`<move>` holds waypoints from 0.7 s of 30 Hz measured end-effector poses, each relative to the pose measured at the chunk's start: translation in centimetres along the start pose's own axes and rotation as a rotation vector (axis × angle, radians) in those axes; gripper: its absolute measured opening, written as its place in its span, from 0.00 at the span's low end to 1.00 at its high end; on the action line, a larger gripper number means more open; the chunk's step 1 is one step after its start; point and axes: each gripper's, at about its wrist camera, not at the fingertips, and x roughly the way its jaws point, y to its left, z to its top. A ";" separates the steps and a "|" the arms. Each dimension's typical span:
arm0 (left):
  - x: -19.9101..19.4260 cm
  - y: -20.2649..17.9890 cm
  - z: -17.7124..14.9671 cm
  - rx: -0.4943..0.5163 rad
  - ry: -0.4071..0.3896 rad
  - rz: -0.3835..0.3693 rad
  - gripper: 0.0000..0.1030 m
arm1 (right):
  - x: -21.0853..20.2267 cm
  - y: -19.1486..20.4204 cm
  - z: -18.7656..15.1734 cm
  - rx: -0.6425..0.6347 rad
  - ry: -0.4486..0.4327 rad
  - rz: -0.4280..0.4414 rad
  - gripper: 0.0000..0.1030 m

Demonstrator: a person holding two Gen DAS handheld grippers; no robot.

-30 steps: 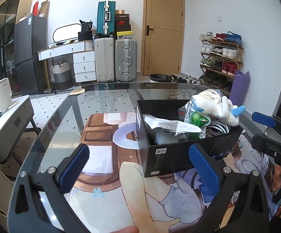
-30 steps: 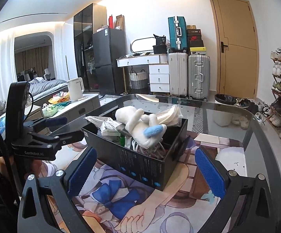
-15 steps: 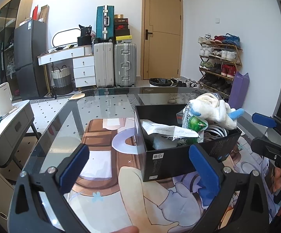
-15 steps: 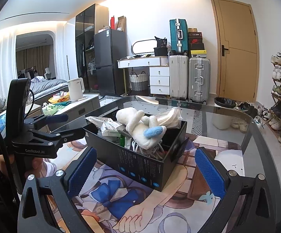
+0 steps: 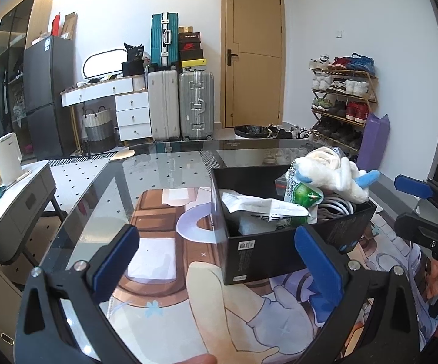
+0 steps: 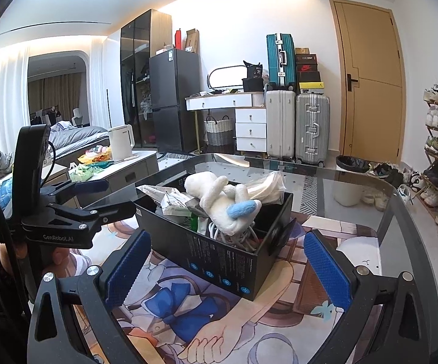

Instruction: Organize soft objects

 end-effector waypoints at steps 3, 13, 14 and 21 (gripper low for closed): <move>-0.1 0.1 0.0 -0.012 -0.001 -0.007 1.00 | 0.0 -0.1 0.0 0.008 -0.006 0.003 0.99; -0.2 0.4 0.0 -0.023 -0.007 -0.006 1.00 | -0.3 -0.2 0.0 0.009 -0.016 0.005 0.99; -0.2 0.4 0.0 -0.021 -0.009 -0.007 1.00 | -0.3 -0.2 0.0 0.008 -0.016 0.005 0.99; -0.4 0.1 0.0 -0.007 -0.015 -0.002 1.00 | -0.4 -0.2 0.0 0.001 -0.018 0.003 0.99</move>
